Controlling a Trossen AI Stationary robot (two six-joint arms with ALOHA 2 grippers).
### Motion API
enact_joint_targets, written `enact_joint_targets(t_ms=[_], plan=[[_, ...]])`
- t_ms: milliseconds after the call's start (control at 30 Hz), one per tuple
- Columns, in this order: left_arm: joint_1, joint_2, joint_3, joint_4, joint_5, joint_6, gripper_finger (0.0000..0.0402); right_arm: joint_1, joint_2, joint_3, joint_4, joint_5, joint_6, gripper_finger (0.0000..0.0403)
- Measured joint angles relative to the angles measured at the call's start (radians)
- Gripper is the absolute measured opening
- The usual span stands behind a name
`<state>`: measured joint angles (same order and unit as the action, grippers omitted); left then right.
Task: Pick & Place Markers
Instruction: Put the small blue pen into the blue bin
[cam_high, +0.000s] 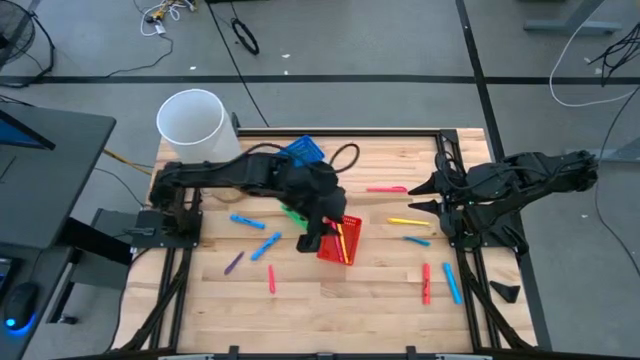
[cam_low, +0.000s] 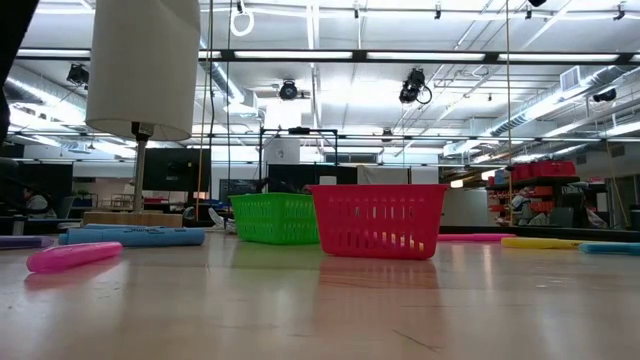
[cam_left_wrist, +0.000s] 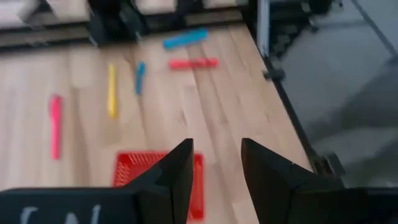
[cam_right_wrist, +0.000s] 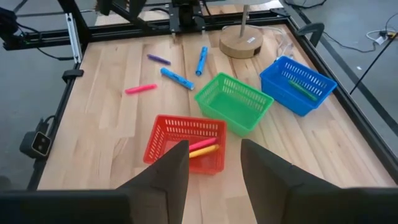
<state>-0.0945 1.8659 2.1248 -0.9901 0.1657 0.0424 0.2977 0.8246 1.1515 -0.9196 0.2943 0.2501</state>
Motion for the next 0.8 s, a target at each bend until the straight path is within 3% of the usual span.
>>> enact_joint_targets(t_ms=[133, 267, 400, 633, 800], plan=[[0.002, -0.132, -0.243, 0.194, -0.024, -0.040, 0.0140, 0.000, 0.001, 0.000, 0.004, 0.000, 0.009, 0.0149], [0.001, -0.310, -0.562, 0.524, -0.079, -0.116, 0.0140, 0.000, 0.001, 0.000, 0.004, 0.000, 0.030, 0.0149], [-0.022, -0.460, -0.791, 0.788, -0.147, -0.167, 0.0140, 0.000, 0.001, 0.000, 0.003, 0.000, 0.046, 0.0149], [-0.122, -0.610, -1.011, 0.892, -0.469, -0.182, 0.0140, 0.000, 0.010, 0.001, -0.034, 0.002, 0.152, 0.0149], [-0.175, -0.659, -1.117, 1.017, -0.570, -0.130, 0.0140, 0.000, 0.032, 0.001, -0.112, -0.017, 0.245, 0.0149]])
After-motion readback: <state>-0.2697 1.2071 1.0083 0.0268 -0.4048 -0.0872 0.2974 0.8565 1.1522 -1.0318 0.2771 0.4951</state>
